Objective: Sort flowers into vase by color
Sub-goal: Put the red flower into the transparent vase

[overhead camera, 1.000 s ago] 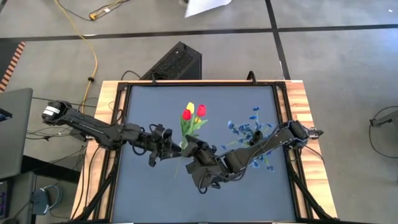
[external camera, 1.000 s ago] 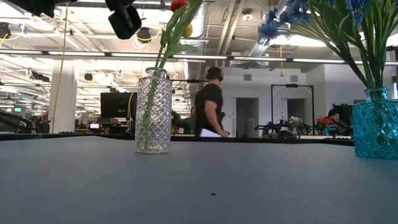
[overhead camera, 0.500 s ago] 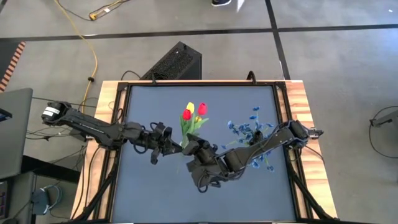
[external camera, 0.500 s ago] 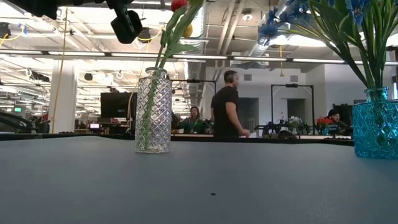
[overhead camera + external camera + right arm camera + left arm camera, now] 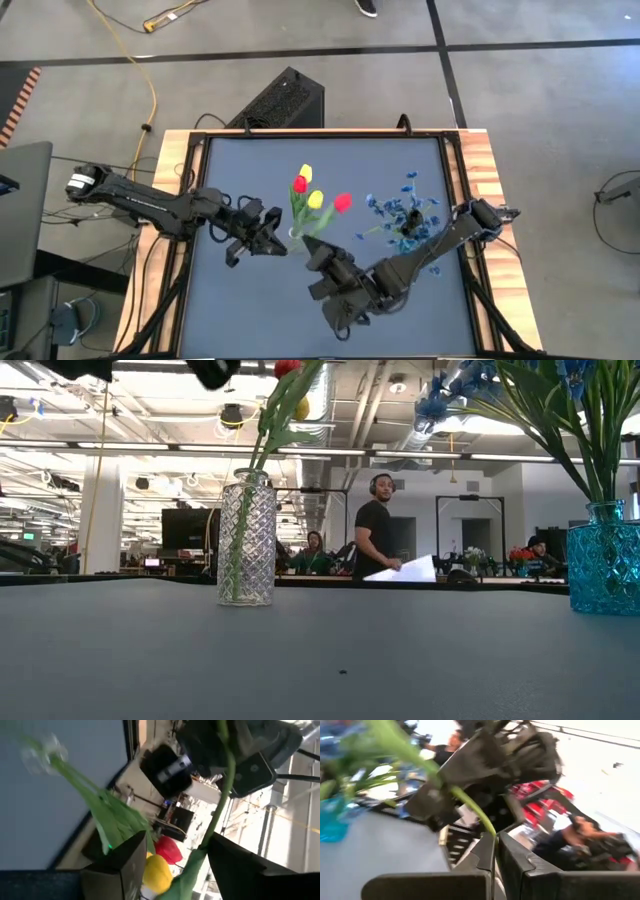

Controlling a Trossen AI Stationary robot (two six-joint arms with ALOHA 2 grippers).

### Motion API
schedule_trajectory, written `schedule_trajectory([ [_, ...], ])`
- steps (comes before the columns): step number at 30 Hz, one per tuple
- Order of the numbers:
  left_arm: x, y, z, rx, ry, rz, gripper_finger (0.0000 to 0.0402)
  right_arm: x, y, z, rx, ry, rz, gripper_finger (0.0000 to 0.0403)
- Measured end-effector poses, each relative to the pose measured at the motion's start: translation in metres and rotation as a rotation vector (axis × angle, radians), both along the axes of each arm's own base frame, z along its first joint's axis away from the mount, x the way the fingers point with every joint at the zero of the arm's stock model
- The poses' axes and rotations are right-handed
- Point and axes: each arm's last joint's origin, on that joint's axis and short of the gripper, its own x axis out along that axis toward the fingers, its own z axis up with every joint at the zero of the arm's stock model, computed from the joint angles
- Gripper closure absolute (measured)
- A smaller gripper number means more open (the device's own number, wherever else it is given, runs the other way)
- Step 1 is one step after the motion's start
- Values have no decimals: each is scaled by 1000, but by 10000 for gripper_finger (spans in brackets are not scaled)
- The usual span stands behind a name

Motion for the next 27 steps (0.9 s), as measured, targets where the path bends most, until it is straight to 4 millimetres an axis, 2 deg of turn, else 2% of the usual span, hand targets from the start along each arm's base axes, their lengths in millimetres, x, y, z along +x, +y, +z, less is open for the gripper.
schedule_trajectory([
  [9,0,-4,42,216,-284,-130,401,-31,29,-12,180,-131,-12,168],
  [13,1,-4,53,223,-314,-128,401,-45,32,-18,272,-190,-51,168],
  [17,-2,-1,53,266,-269,-71,401,-59,27,-25,427,-270,-139,173],
  [20,-12,7,51,341,-178,43,401,-67,19,-32,676,-278,-292,179],
  [23,-20,12,42,389,-23,135,401,-66,16,-38,934,-249,-454,185],
  [27,-22,2,25,367,169,71,401,-61,24,-42,1210,-158,-550,189],
])
